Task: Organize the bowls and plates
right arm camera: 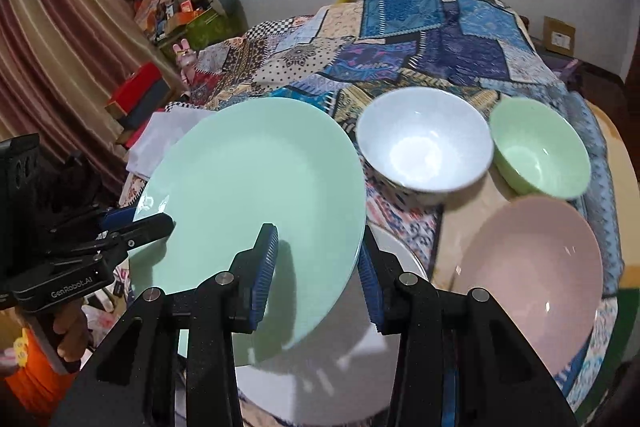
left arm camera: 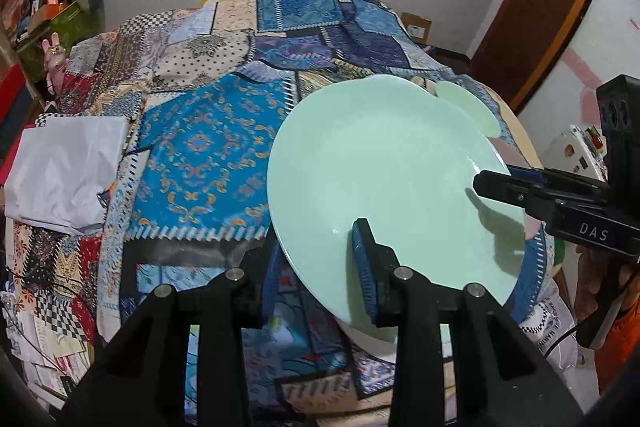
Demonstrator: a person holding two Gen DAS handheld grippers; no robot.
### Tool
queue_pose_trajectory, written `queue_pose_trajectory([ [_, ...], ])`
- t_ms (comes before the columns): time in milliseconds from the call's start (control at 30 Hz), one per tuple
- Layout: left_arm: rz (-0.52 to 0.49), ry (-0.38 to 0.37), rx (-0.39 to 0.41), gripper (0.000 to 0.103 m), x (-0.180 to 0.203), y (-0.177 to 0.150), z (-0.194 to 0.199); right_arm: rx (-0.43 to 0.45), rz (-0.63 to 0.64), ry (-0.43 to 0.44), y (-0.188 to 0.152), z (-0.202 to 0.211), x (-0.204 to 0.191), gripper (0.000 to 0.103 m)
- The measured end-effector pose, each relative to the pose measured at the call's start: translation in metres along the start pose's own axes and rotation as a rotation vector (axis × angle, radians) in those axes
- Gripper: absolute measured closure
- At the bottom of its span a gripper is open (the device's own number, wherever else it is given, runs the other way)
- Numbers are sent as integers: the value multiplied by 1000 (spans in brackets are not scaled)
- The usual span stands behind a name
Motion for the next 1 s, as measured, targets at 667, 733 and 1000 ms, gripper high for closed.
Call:
queue_pose_trajectory([
  [667,-21,-60,-117,69,42,-49,-36,-9,-102,-28,-60,10,33,67],
  [733,-23,-63,-127,69,41,-54,-39,-16,-102,-34,-64,8,34,67],
  [1000,-26,-55,-163,69,40,-64,-52,-46,-123,-35,-77,-2,38,67],
])
Point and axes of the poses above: each gripper's, at about its wrist camera, not at the fingertips, and z roughly against the way its jaws point, x to its right, y to its top, the point moved 10 cm from there along -z, roughly the way its jaws point, and after that the axes turned 9 degrees about y, right-handed, at the moved point
